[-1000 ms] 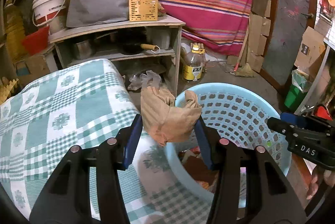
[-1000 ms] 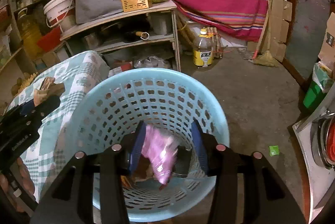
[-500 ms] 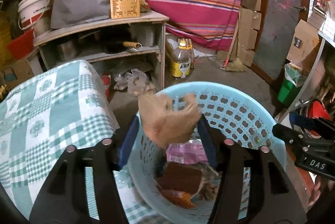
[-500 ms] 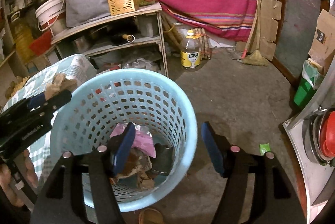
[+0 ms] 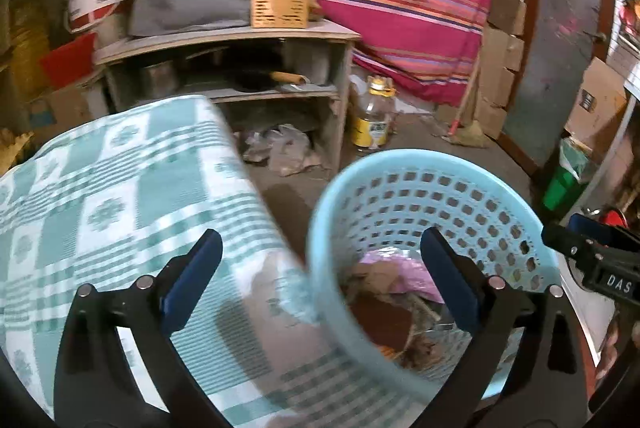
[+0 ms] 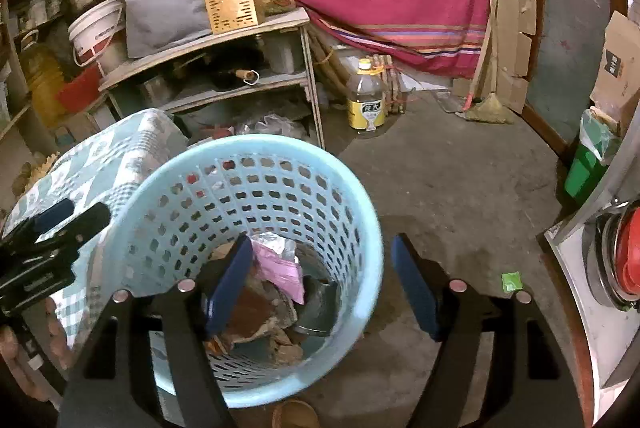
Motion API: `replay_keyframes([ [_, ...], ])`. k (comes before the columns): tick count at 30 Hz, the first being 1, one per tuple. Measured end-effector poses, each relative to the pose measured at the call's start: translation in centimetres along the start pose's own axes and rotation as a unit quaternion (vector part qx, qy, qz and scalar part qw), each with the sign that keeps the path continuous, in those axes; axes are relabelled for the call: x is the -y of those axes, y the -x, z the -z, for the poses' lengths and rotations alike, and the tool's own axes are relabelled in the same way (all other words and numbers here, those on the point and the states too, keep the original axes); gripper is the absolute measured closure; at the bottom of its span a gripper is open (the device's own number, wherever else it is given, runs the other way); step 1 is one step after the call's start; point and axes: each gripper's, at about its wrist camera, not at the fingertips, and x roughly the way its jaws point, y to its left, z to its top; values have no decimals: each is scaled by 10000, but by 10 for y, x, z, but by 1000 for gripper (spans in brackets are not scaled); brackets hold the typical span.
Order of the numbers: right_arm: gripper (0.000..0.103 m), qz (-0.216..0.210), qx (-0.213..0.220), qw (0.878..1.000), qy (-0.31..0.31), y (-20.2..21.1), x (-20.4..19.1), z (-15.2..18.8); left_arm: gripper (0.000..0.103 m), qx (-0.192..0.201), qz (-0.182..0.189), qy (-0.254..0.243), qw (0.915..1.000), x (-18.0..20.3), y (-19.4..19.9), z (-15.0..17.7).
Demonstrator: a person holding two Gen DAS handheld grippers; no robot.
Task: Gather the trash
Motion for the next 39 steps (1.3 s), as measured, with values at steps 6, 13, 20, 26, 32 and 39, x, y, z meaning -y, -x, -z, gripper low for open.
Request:
replay_keyframes([
  [6,20,-97,163,9998,101,6,-23,-3,6,182,-357,91,9992,-32,32,6],
  [13,14,-228,323,9979,522,18,-70,0,6,477,-641,208,9966,-70,76,14],
  [20,10,-543,641,9935,773,43,-123,8,6,954,-1172,-157,9884,-88,130,28],
  [26,10,-721,793,9893,993,65,-165,23,6,1144,-1116,90,9871,-120,176,50],
  [32,9,-945,992,9845,1097,92,-190,49,5,1411,-1614,256,9764,-151,220,82],
  [39,5,-1005,1283,9766,1407,116,-222,81,5,1186,-2136,689,9673,-189,240,131],
])
